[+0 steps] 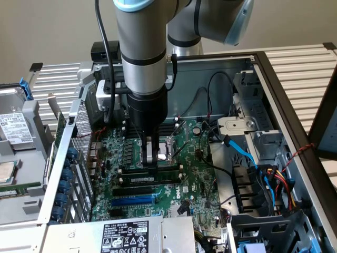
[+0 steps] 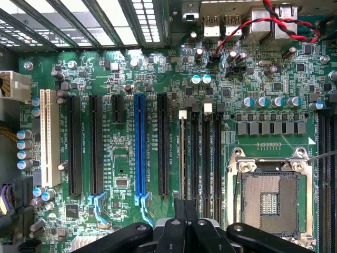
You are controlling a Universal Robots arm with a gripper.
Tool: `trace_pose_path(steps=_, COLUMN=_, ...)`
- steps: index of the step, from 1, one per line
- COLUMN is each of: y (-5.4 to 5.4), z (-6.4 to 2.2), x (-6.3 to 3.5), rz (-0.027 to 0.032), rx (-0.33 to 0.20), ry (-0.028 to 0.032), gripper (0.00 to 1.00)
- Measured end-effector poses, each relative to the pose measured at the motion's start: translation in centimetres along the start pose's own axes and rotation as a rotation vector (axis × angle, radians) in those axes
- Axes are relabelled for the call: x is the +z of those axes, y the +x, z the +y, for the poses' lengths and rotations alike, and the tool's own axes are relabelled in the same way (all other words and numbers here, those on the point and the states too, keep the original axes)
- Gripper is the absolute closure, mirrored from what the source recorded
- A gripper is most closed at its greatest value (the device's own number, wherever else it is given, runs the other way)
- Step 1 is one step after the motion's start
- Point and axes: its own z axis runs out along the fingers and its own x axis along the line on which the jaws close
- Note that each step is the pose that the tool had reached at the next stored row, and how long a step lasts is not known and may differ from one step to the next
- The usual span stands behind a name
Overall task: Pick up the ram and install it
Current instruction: 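Press down the ram until it locks into place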
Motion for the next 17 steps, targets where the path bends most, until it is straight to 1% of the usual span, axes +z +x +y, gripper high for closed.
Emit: trace_pose_path(steps=17, y=0.00, z=0.00, x=0.04, rz=-0.0002, rx=0.000, ry=0.0001, gripper=0.89)
